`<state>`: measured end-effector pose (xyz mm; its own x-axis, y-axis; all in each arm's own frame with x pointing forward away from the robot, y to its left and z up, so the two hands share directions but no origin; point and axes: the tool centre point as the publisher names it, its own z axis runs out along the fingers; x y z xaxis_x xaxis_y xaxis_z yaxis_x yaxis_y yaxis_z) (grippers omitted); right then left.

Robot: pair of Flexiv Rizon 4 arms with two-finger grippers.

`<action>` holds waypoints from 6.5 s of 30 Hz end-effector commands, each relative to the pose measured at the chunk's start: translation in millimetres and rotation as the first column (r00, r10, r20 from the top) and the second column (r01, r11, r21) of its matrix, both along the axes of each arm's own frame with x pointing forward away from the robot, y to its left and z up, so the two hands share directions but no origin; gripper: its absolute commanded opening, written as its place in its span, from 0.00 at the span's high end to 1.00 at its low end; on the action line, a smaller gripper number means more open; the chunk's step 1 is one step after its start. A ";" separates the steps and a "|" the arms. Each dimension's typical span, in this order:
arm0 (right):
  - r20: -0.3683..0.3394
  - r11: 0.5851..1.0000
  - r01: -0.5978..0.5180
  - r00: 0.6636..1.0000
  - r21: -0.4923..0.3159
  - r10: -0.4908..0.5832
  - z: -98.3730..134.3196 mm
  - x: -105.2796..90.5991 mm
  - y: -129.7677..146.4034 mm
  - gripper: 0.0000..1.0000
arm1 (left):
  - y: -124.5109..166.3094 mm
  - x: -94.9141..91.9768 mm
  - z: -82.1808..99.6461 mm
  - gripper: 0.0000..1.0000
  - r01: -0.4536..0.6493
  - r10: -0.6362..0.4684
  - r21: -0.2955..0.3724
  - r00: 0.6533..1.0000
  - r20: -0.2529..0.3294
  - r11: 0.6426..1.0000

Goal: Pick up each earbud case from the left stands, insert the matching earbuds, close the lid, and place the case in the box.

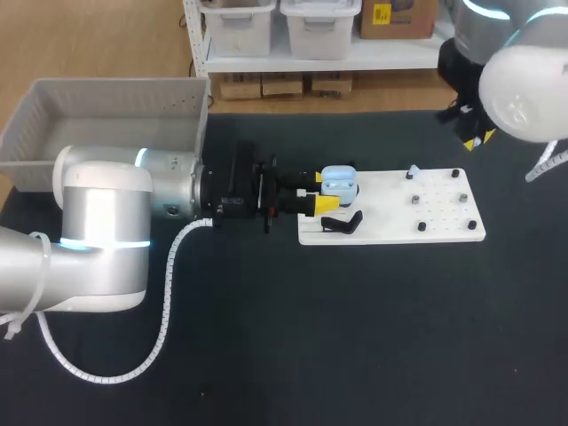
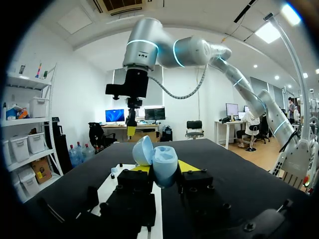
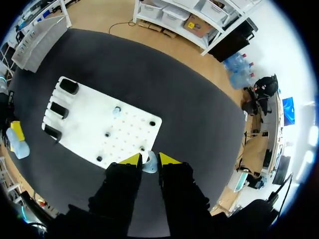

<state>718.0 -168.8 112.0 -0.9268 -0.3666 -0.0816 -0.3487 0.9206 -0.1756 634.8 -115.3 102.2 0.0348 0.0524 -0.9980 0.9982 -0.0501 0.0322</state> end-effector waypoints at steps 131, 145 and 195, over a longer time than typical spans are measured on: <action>-0.094 0.689 0.723 0.690 0.054 -0.717 65.8 -105.8 214.2 1.00 | -0.1 -1.3 -0.6 1.00 -0.006 0.006 -0.002 1.000 0.003 1.000; -0.005 0.591 0.806 0.592 0.039 -0.806 55.7 -98.0 217.4 1.00 | -0.1 -1.3 -0.6 1.00 -0.006 0.006 -0.002 1.000 0.003 1.000; -0.039 0.512 0.859 0.511 -0.005 -0.859 27.1 -85.3 208.6 1.00 | -0.1 -1.3 -0.6 1.00 -0.006 0.006 -0.002 1.000 0.003 1.000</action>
